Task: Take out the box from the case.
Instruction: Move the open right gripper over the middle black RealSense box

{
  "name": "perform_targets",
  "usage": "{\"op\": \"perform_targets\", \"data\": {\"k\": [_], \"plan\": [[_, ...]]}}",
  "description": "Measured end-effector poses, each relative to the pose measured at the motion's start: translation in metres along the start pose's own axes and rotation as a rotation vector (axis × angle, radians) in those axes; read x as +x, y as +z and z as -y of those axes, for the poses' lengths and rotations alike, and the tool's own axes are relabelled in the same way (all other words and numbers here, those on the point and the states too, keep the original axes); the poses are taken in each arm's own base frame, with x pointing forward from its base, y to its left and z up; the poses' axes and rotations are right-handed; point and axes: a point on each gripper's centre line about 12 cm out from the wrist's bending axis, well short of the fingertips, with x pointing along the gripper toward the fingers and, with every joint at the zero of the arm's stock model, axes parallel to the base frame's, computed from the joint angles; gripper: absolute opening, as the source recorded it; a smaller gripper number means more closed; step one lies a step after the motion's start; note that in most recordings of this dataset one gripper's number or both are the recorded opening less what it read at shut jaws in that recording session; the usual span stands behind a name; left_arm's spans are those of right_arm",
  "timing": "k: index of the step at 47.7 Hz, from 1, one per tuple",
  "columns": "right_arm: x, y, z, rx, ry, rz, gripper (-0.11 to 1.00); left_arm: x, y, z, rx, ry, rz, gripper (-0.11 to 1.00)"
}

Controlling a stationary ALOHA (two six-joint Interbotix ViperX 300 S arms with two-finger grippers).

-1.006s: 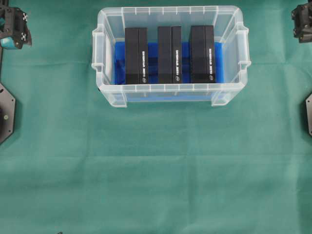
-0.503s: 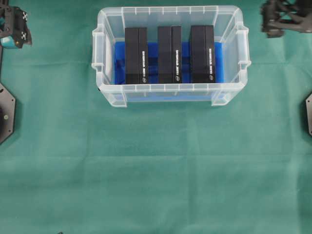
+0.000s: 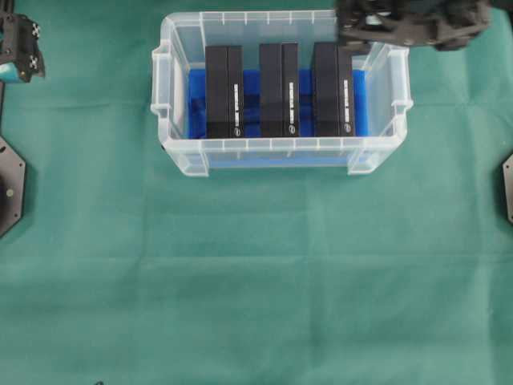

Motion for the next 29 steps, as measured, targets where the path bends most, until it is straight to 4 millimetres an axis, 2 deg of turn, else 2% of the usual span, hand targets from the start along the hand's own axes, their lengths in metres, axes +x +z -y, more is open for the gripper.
{"op": "perform_targets", "data": {"k": [15,29], "plan": [[0.015,-0.009,-0.053,-0.031,0.018,-0.012,0.94,-0.002,-0.001,-0.004,-0.002,-0.006,0.004,0.92],[0.020,-0.016,-0.081,-0.040,0.046,-0.026,0.94,-0.002,-0.001,-0.005,0.015,-0.005,0.004,0.92]]}}
